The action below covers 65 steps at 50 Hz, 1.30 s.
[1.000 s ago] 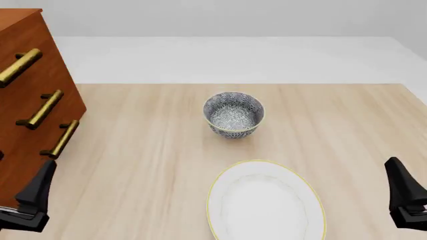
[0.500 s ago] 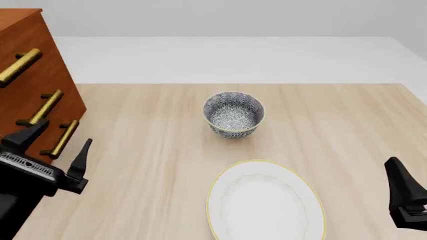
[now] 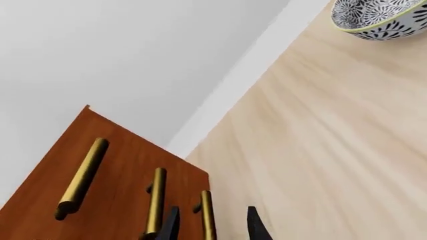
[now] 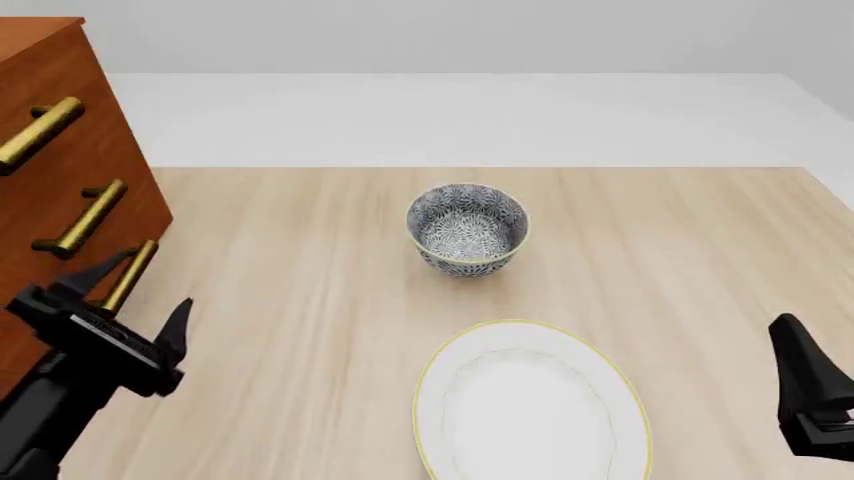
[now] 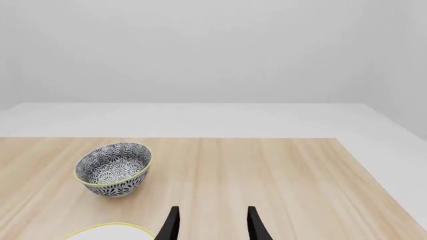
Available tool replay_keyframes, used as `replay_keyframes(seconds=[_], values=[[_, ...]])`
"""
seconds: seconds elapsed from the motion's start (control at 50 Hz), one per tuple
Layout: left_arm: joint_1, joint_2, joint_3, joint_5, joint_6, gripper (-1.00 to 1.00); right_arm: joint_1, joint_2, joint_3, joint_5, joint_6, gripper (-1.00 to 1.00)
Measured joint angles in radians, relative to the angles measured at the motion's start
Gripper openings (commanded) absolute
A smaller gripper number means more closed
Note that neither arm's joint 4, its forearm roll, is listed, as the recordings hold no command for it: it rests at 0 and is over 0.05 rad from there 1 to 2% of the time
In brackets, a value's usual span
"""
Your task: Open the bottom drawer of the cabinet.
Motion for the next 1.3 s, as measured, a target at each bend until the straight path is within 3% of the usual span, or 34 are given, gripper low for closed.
replay_keyframes(seconds=[0.3, 0.76, 1.3], values=[[0.049, 0.083, 0.000, -0.017, 0.086, 1.00, 0.001, 0.001, 0.000, -0.001, 0.000, 1.00], [0.077, 0.136, -0.007, -0.021, 0.129, 1.00, 0.001, 0.006, 0.001, -0.007, 0.000, 1.00], [0.115, 0.358, -0.165, -0.021, 0.157, 1.00, 0.002, 0.007, 0.001, -0.008, 0.000, 1.00]])
